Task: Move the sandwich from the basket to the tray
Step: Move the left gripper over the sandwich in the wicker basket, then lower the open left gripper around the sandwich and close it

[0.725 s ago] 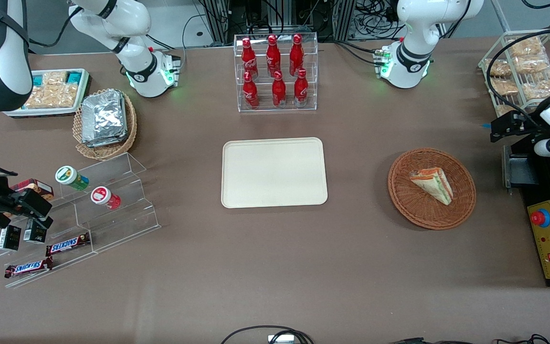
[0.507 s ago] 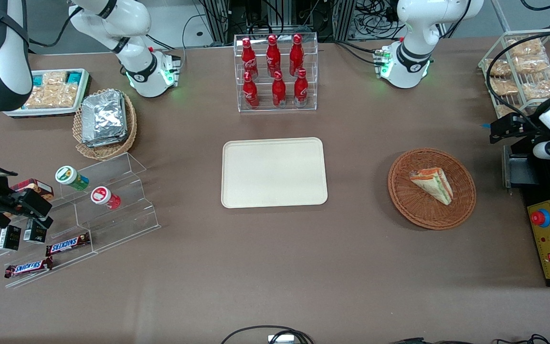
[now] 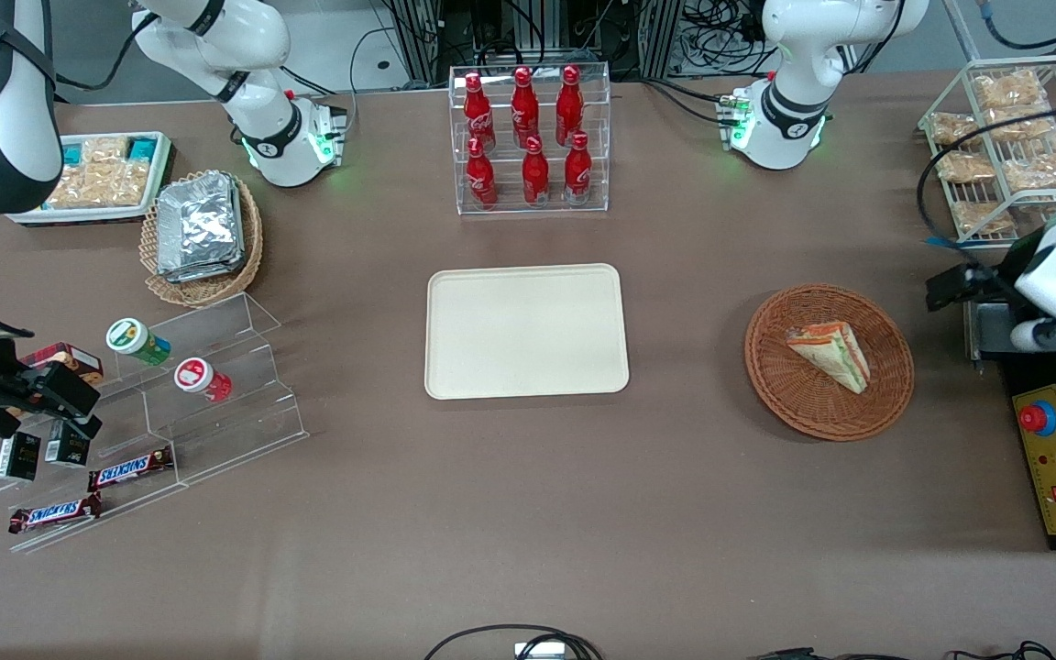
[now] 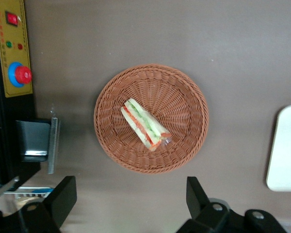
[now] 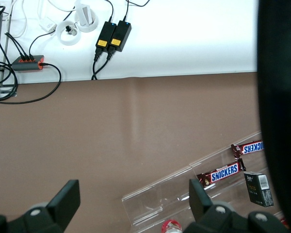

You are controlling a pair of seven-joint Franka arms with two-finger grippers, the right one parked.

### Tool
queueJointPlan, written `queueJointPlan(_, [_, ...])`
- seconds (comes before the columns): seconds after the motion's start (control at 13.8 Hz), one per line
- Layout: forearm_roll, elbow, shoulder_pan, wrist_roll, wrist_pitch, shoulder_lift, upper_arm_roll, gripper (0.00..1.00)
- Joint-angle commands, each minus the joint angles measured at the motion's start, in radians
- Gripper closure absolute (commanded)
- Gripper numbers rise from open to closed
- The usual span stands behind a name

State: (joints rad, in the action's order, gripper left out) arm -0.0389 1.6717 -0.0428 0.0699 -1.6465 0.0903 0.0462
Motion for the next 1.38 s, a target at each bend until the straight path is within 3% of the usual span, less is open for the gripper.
queueJointPlan(0.0, [-0.015,0.185,0.004,0.126,-0.137,-0.063,0.004,0.00])
queueJointPlan(0.43, [-0.015,0.508,0.006,0.316,-0.473,-0.107,0.004,0.00])
queueJointPlan(1.3, [-0.023,0.706,0.011,0.582,-0.785,-0.035,0.006,0.00])
